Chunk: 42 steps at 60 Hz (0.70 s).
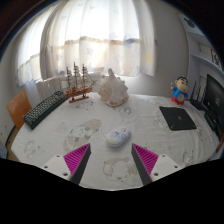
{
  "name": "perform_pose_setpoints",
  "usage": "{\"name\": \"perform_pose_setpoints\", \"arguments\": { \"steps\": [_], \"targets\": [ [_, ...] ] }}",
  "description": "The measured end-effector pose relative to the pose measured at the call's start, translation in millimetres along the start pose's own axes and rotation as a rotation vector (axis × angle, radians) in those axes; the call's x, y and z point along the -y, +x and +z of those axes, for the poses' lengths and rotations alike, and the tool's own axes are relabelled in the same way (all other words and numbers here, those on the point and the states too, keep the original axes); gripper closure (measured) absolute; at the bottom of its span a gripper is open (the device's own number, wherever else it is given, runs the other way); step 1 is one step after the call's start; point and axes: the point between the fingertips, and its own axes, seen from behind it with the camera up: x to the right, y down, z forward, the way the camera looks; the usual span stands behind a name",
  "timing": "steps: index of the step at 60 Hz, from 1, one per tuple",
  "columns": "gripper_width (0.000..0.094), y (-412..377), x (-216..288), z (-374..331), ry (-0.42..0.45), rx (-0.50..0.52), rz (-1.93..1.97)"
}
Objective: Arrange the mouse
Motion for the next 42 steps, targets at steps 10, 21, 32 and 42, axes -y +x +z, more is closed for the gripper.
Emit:
{"name": "perform_pose_setpoints", "arguments": {
  "steps": [10,21,32,42],
  "targets": [
    [0.0079,7.9,-5.0,40.4,-0.002,-0.023,0.017],
    [0.0084,7.1,-6.1,77.3,-0.010,-0.014,0.027],
    [0.0077,9.2,0.2,108.1,-0.024,-0.025,0.029],
    [0.0073,5.1,13.8,129.4,-0.024,-0.015,0.038]
  ]
}}
